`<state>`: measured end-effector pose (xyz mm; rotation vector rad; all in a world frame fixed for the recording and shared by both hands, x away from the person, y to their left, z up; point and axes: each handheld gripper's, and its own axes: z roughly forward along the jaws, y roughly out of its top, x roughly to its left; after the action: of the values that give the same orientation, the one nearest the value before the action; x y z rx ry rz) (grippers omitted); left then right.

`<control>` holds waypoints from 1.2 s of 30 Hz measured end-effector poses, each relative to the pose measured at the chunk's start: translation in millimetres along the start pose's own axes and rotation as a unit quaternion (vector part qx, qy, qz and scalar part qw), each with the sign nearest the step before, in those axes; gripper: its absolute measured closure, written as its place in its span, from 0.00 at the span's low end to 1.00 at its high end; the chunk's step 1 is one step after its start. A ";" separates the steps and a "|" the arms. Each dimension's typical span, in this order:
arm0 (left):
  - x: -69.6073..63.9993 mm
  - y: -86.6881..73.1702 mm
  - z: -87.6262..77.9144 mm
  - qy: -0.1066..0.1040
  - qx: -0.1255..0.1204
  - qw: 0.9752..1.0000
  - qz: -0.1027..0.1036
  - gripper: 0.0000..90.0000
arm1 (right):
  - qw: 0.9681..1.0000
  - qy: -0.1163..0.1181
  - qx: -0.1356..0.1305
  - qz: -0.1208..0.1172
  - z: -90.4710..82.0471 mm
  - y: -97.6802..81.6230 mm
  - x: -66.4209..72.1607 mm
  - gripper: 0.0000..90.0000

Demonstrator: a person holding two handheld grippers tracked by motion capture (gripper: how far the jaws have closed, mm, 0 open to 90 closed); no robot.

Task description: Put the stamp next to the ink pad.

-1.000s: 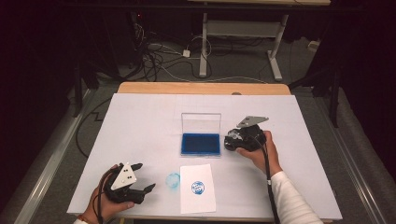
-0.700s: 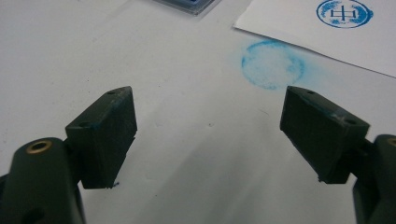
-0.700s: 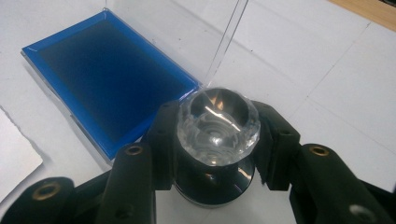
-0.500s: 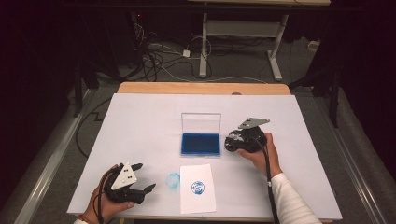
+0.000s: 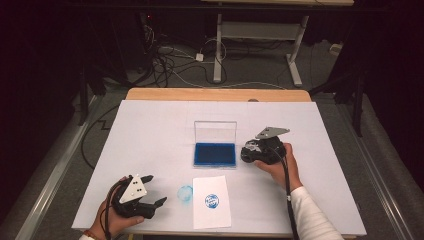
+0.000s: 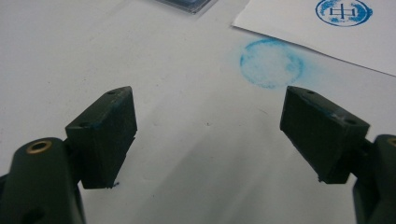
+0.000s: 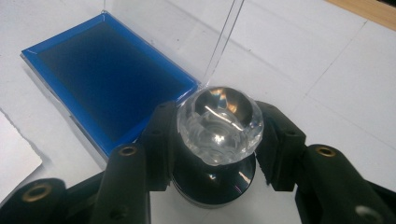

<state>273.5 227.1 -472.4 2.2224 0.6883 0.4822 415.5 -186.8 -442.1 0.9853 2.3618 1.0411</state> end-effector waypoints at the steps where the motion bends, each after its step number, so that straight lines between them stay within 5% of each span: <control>1: -0.1 0.1 0.0 0.001 0.001 1.000 0.001 0.20 | 1.000 -0.001 0.000 0.000 0.0 0.0 0.1 0.56; 9: 0.0 0.3 -0.3 0.001 0.000 1.000 0.001 0.20 | 1.000 -0.007 -0.005 -0.003 -1.1 0.7 1.5 0.48; 20: -0.2 0.4 1.0 0.000 0.003 1.000 0.004 0.20 | 0.998 -0.023 -0.049 -0.006 -13.5 6.1 1.0 0.41; 28: -0.2 0.4 1.1 0.001 0.005 1.000 0.007 0.20 | 0.997 -0.042 -0.056 -0.010 -16.9 9.8 5.6 0.27; 36: -0.1 0.3 0.7 0.001 0.005 1.000 0.008 0.20 | 0.997 -0.033 -0.065 -0.019 -21.1 12.7 11.5 0.24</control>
<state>273.9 226.4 -472.7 2.2390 0.6764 0.4899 401.2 -182.7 -419.4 0.9099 2.2202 1.1158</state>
